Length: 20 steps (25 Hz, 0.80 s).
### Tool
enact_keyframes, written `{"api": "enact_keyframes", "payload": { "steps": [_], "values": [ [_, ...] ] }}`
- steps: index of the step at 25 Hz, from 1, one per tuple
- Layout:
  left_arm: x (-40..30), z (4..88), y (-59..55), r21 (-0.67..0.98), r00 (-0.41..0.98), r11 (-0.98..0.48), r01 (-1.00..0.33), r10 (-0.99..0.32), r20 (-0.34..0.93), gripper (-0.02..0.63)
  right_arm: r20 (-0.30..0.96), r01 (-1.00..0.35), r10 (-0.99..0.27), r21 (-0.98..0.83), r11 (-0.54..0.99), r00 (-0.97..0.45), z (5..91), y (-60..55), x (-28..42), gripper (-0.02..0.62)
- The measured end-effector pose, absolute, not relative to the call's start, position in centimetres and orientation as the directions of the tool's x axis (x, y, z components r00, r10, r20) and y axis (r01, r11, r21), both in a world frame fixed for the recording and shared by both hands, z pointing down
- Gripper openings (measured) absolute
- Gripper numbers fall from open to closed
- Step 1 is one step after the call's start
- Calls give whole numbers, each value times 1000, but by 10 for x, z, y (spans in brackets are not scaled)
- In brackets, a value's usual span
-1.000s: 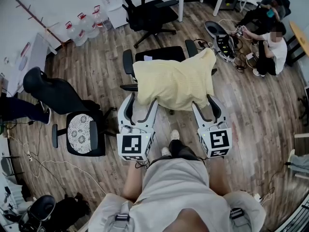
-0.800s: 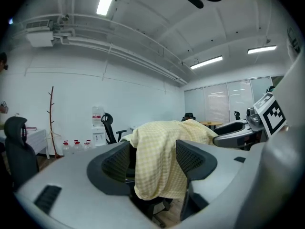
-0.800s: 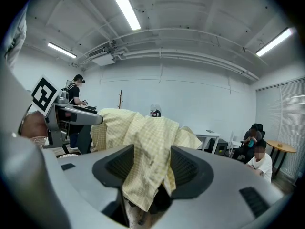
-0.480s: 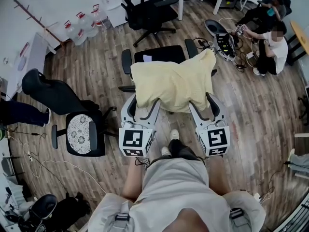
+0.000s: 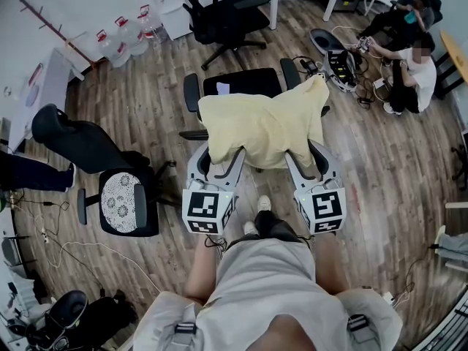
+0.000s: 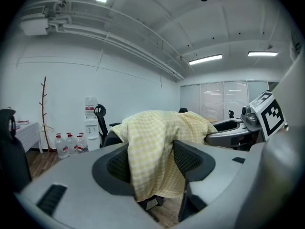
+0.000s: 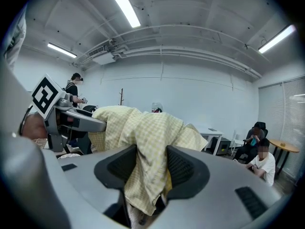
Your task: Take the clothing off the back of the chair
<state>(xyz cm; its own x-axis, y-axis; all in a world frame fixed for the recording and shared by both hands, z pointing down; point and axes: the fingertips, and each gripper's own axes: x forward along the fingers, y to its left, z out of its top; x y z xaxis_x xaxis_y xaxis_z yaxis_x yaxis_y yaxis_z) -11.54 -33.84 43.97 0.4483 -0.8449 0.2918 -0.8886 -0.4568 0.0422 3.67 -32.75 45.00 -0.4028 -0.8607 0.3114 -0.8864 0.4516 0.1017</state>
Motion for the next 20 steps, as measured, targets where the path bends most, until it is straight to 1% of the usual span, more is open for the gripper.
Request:
{"api": "enact_keyframes", "payload": {
  "steps": [3, 6, 7, 11, 20],
  "values": [
    [-113, 442, -339, 49, 466, -474, -879, -834, 296, 212, 304, -885, -860, 92, 456, -411, 451, -330, 34, 154],
    [-110, 444, -337, 55, 483, -489, -870, -827, 288, 137, 295, -886, -860, 78, 456, -416, 450, -330, 33, 73],
    [-109, 443, -337, 56, 487, -493, -868, -826, 284, 117, 294, -886, -859, 73, 457, -419, 449, -330, 33, 58],
    [-109, 442, -337, 51, 496, -503, -863, -823, 275, 73, 295, -883, -854, 65, 465, -428, 447, -329, 31, 46],
    [-109, 443, -328, 45, 507, -516, -855, -817, 273, 57, 287, -875, -849, 64, 480, -445, 445, -319, 29, 41]
  ]
}}
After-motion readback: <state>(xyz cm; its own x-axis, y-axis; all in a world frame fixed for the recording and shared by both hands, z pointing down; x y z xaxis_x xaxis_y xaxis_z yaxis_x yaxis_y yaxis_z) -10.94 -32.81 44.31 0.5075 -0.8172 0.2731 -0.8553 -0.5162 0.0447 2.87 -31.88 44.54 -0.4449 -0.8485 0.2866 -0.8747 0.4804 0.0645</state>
